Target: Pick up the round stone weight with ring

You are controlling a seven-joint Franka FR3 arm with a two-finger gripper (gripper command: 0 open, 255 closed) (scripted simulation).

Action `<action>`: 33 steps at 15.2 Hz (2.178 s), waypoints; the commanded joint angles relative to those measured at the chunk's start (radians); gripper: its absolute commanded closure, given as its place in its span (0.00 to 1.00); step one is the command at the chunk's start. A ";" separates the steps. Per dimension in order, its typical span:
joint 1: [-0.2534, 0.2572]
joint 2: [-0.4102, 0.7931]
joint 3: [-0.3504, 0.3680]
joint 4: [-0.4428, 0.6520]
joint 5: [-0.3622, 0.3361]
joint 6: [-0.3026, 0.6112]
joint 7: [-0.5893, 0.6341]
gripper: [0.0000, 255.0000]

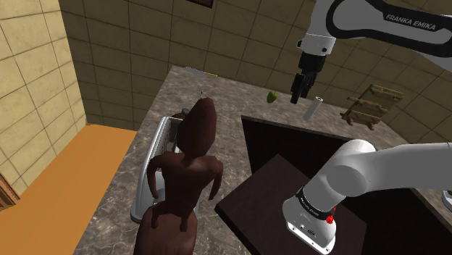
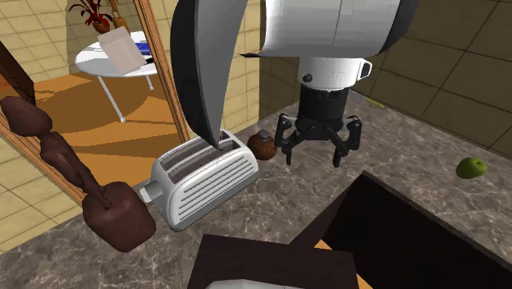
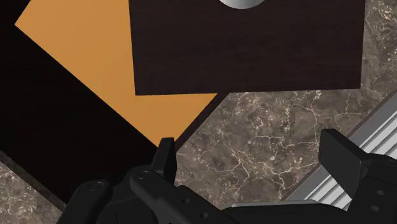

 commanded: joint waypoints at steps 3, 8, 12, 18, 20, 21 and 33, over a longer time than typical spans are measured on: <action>0.009 0.060 0.007 -0.002 0.008 0.063 0.010 0.00; 0.030 0.224 0.025 0.019 0.023 0.210 0.032 0.00; 0.044 0.365 0.039 0.060 0.031 0.314 0.047 0.00; 0.062 0.587 0.059 0.160 0.037 0.439 0.067 0.00; 0.068 0.662 0.066 0.204 0.037 0.472 0.074 0.00; 0.070 0.699 0.069 0.228 0.037 0.487 0.078 0.00; 0.107 1.159 0.095 0.616 0.015 0.566 0.113 0.00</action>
